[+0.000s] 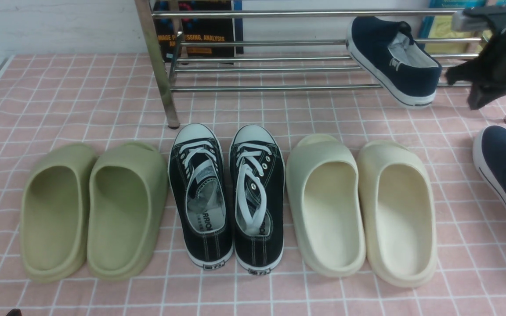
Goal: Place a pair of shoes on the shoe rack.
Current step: Use the right arm to put a shoe into the shoe rack, then use the right arm to grab the shoe closest to it
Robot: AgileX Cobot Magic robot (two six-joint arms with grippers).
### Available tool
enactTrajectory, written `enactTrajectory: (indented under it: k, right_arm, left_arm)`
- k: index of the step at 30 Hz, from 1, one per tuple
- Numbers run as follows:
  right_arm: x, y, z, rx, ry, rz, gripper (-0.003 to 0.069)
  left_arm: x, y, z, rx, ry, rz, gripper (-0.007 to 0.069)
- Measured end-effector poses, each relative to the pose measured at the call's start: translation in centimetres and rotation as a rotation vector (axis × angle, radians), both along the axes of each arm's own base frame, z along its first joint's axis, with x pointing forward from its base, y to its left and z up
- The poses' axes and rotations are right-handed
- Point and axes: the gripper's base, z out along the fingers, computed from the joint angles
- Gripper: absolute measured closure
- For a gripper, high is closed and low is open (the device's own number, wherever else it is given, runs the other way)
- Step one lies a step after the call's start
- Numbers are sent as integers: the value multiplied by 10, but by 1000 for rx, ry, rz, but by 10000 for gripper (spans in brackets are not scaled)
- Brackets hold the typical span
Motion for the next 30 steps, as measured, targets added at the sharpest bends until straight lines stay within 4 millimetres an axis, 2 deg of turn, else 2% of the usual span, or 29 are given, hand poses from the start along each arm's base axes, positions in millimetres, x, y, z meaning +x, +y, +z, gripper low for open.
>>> enactTrajectory:
  k: [2, 4, 10, 16, 21, 24, 26, 27, 29, 30]
  right_arm:
    - [2, 9, -5, 7, -30, 14, 675]
    - [5, 28, -8, 13, -77, 47, 675]
    - [5, 48, -8, 2, -88, 87, 669]
    - [-1, 47, -3, -9, -54, 83, 655]
    - [-14, 40, 20, -73, -42, 88, 619]
    - [-42, 34, 57, -120, -14, 84, 575]
    - [-68, 30, 79, -135, -9, 80, 555]
    - [-70, 30, 81, -136, -9, 80, 554]
    - [-102, 23, 89, -147, 14, 74, 545]
    - [-104, 23, 88, -147, 18, 72, 545]
  left_arm:
    - [0, 0, 0, 0, 0, 0, 384]
    - [0, 0, 0, 0, 0, 0, 384]
    - [0, 0, 0, 0, 0, 0, 384]
    - [0, 0, 0, 0, 0, 0, 384]
    - [0, 0, 0, 0, 0, 0, 384]
    - [0, 0, 0, 0, 0, 0, 384]
    - [0, 0, 0, 0, 0, 0, 384]
    - [0, 0, 0, 0, 0, 0, 384]
    - [0, 0, 0, 0, 0, 0, 384]
    - [0, 0, 0, 0, 0, 0, 384]
